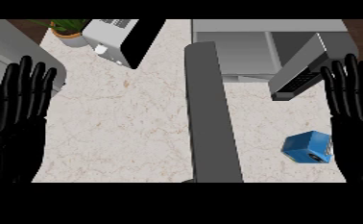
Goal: Pick up the milk, place it into the microwave and close the microwave
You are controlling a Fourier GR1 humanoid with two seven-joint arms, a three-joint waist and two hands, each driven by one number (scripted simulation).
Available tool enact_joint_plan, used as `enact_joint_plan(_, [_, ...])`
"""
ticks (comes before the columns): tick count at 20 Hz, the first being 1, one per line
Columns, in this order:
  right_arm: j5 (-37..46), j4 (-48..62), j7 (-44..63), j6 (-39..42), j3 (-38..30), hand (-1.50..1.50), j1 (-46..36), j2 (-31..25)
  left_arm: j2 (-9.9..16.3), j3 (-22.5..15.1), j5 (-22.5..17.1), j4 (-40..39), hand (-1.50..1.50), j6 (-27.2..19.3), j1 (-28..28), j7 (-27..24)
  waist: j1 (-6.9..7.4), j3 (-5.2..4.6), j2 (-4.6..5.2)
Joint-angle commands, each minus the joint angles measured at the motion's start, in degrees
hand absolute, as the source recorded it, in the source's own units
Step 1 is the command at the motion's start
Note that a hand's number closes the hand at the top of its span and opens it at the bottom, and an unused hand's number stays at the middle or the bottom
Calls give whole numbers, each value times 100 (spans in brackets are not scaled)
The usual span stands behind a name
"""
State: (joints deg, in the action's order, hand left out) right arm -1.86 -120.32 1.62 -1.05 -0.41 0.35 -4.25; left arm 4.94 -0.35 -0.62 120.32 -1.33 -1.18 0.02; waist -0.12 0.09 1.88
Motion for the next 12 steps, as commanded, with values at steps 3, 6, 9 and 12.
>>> enact_joint_plan(3, [707,124,-170,-536,-34,-150,-31,182,67,361,-91,-771,-150,40,468,-291,-18,-11,-181])
enact_joint_plan(6, [1382,-719,781,-1054,-27,-150,-480,91,-52,92,122,-604,-150,32,217,-530,-4,-17,-193])
enact_joint_plan(9, [1584,-1212,1288,-831,475,-150,309,155,-338,175,-4,-929,-150,-249,63,-195,-19,-13,-193])
enact_joint_plan(12, [1651,-1623,1277,-765,730,-150,812,271,90,653,-616,-182,-150,113,-138,411,4,-10,-198])
